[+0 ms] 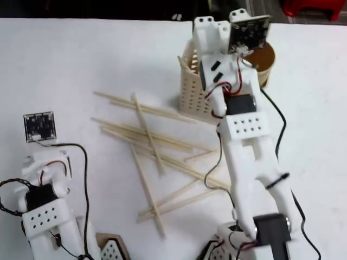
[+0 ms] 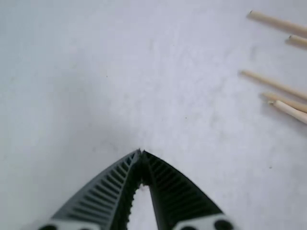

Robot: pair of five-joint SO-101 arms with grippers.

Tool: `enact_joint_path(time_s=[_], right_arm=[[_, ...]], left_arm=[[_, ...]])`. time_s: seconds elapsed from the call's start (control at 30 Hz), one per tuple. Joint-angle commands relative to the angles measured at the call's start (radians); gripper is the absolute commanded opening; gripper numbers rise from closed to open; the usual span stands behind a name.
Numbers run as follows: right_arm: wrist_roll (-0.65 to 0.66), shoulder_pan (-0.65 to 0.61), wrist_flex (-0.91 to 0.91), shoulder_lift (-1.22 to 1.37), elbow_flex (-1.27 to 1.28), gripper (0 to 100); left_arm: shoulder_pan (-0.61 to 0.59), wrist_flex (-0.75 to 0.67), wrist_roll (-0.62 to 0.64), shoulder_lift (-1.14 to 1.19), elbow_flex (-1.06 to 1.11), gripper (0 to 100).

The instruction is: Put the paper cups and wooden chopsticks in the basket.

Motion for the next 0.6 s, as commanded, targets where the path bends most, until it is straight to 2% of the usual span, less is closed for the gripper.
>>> enact_joint_path(time_s=[0.0,0.3,0.47,0.57], right_arm=[[-0.009,0.018,-0.028,0.007,0.015,1.6],[-0.005,0.035,-0.005,-0.058,0.204,1.9],[-0.008,0.025,0.168,-0.127,0.212,13.3],[0.000,0.013,0.226,-0.200,0.212,12.7]], left_arm=[[-0.001,-0.018,0.003,-0.025,-0.008,3],[-0.001,-0.020,0.003,-0.025,-0.008,3],[-0.001,-0.021,0.003,-0.025,-0.008,3],[-0.001,-0.021,0.003,-0.025,-0.008,3]])
